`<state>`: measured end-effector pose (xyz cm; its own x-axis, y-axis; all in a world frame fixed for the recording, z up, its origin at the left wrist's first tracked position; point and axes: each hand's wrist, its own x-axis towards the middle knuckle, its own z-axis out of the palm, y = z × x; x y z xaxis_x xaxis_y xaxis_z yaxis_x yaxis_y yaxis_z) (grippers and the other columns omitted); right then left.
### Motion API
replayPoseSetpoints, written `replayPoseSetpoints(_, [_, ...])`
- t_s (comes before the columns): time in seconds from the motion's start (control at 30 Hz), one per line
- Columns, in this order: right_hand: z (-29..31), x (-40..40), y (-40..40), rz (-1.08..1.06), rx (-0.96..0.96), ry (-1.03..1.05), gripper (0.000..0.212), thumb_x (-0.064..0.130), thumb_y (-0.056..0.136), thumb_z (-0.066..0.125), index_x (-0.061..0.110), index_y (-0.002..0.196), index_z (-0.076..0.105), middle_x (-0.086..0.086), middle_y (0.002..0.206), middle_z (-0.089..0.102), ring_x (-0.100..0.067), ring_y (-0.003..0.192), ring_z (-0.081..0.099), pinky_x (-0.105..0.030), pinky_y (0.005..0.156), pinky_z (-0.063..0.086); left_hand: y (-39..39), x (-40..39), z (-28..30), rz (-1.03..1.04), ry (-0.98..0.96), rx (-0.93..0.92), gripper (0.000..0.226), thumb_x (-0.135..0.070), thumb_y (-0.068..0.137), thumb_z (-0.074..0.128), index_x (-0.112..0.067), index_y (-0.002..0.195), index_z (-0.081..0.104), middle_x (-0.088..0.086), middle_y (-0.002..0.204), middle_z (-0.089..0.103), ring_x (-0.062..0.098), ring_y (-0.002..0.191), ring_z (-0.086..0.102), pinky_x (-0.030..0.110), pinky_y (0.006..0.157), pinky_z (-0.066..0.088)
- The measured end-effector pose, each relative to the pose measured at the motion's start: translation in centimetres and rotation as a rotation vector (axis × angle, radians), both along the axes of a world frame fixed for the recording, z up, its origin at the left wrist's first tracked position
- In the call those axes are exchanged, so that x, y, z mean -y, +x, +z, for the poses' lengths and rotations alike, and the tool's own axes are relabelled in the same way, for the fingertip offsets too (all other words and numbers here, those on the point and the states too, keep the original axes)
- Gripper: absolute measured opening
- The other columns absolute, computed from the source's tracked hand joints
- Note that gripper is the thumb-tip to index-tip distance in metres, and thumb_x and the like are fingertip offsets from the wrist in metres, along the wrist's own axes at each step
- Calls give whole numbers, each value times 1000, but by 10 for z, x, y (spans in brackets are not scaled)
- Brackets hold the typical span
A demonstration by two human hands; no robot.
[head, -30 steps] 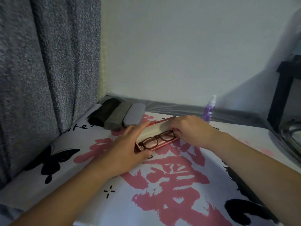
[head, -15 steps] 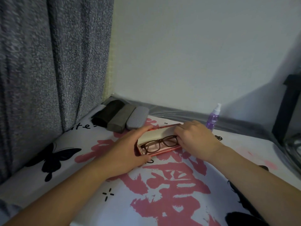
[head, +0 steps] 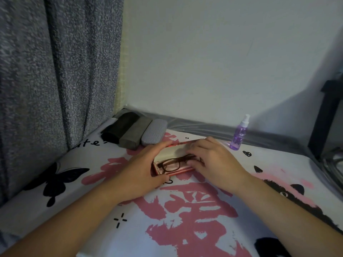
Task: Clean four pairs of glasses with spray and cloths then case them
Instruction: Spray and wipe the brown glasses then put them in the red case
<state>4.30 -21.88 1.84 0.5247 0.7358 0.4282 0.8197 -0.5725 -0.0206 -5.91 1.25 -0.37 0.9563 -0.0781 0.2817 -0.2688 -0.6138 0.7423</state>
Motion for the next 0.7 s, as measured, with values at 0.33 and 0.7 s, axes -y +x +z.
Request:
replayPoseSetpoints(0.33, [-15, -34, -7, -29, 123, 96, 16, 4, 81, 73, 19, 84, 78, 3, 88, 71, -22, 82, 58, -35, 78, 52, 1, 0, -2, 10, 19, 17, 92, -21, 84, 81, -75, 133, 25, -48, 130, 37, -25, 121, 39, -4, 89, 36])
replayPoseSetpoints(0.7, [-26, -37, -13, -29, 261, 178, 14, 0, 79, 73, 13, 83, 76, 1, 87, 71, -22, 79, 55, -34, 78, 49, 1, 0, -3, 8, 47, 26, 93, -19, 83, 81, -74, 133, 25, -50, 127, 36, -24, 119, 40, 1, 88, 40])
